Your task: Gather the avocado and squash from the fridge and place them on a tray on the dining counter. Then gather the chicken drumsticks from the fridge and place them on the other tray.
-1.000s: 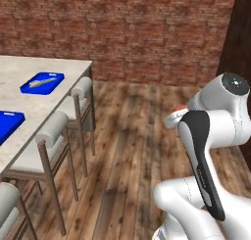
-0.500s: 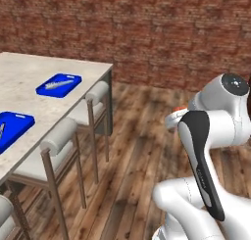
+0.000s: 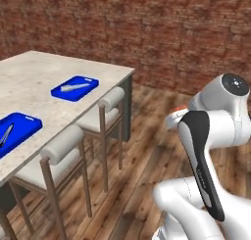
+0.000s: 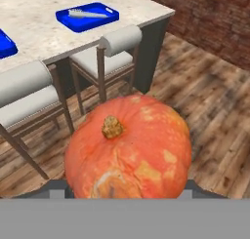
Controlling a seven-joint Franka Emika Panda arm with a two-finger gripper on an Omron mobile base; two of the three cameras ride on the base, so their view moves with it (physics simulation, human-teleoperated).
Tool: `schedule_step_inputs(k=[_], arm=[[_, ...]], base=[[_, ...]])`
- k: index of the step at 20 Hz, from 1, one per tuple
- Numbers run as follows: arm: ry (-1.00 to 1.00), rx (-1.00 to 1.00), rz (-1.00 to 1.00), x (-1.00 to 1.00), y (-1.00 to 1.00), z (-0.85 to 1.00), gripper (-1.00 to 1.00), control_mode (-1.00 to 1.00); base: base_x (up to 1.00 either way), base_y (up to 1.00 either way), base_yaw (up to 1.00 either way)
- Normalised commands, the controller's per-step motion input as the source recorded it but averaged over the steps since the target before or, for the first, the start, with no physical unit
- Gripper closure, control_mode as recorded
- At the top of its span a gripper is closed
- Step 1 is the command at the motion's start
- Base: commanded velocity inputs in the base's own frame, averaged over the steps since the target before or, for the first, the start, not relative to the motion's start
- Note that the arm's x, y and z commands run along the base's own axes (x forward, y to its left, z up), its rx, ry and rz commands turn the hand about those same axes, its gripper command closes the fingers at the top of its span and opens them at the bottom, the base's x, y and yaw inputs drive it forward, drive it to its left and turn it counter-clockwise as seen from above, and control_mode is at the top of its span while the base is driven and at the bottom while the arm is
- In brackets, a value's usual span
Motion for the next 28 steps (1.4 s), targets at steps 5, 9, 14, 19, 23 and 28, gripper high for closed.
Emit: schedule_step_inputs(k=[5,9,14,19,23,28], arm=[[0.0,0.0,0.0,0.0,0.0,0.0,1.0,1.0],[0.0,0.0,0.0,0.0,0.0,0.0,1.0,1.0],[0.0,0.0,0.0,0.0,0.0,0.0,1.0,1.0],[0.0,0.0,0.0,0.0,0.0,0.0,1.0,1.0],[0.0,0.0,0.0,0.0,0.0,0.0,1.0,1.0],[0.0,0.0,0.0,0.0,0.0,0.0,1.0,1.0]], base=[[0.86,-0.01,0.39],[0.65,0.0,0.39],[0.55,0.0,0.39],[0.58,0.0,0.41],[0.66,0.0,0.43],[0.65,0.0,0.44]])
